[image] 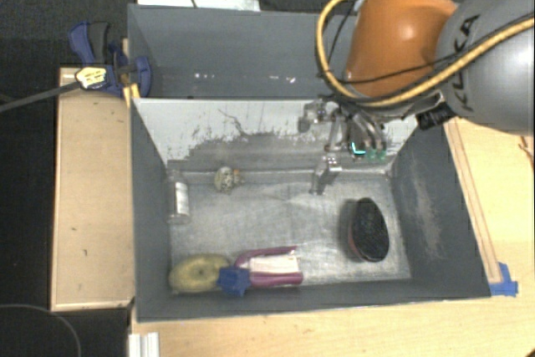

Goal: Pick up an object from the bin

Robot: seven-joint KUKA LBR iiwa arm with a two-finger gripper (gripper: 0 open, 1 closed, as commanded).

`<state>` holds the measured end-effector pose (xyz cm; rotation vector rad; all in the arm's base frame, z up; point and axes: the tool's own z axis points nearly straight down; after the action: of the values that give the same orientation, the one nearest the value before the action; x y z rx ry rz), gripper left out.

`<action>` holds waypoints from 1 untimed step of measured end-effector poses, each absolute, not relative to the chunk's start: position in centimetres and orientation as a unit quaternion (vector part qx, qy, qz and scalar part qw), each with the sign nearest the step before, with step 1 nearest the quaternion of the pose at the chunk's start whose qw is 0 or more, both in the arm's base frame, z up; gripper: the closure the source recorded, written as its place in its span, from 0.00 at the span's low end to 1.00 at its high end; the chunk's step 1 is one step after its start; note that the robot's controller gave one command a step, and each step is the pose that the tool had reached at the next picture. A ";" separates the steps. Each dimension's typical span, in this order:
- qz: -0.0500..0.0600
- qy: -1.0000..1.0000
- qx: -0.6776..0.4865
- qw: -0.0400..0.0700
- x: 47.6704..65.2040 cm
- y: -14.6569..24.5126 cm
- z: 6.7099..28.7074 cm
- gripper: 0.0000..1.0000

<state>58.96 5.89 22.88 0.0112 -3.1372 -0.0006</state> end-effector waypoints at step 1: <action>0.000 -0.997 0.080 0.003 48.5 1.9 17.1 0.00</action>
Offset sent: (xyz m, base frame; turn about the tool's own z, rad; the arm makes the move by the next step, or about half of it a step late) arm -0.1024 -0.0391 -0.0559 -0.1539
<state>48.47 1.86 17.10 0.2496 -3.1250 -0.0003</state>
